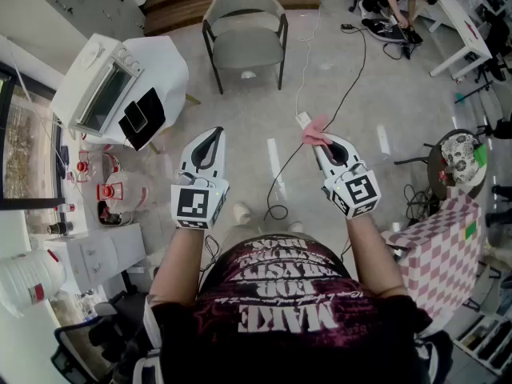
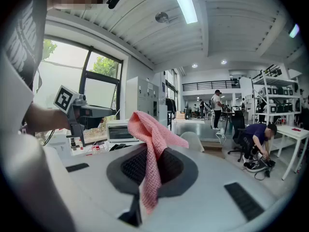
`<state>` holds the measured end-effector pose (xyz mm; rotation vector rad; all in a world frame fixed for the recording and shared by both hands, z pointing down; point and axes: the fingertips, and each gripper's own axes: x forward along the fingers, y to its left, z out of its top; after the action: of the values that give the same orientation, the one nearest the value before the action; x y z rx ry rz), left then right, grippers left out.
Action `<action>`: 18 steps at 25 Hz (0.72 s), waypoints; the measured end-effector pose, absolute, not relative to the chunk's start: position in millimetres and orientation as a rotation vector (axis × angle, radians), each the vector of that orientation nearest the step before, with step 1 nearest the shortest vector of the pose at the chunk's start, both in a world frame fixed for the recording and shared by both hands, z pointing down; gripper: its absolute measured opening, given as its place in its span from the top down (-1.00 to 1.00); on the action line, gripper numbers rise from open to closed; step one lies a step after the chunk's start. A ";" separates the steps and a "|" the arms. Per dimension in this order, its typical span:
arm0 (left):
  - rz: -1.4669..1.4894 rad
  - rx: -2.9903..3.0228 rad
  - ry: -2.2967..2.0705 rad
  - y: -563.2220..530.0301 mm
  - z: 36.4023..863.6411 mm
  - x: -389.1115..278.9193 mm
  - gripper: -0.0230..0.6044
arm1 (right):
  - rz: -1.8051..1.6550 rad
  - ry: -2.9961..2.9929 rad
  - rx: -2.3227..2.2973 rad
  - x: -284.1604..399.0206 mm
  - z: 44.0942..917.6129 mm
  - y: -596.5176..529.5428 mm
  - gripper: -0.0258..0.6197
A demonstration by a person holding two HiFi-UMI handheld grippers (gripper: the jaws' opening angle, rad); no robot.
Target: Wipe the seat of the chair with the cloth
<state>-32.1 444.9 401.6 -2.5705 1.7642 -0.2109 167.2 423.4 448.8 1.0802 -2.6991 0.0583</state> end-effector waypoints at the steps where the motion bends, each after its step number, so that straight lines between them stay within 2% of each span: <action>1: -0.207 -2.572 1.764 446.3 401.7 -23.9 0.92 | 0.052 -2.699 1.076 174.3 448.7 425.0 0.83; 11: -0.253 -2.498 1.874 471.0 411.2 22.0 0.92 | 0.103 -2.754 1.036 233.2 452.4 428.8 0.83; 18: -0.267 -2.496 1.912 464.7 419.1 -3.1 0.92 | 0.147 -2.757 1.018 211.2 464.0 418.7 0.83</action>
<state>-3.1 464.7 419.1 -2.4961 1.9124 -0.2670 211.2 418.7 464.0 1.0180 -2.7568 0.1473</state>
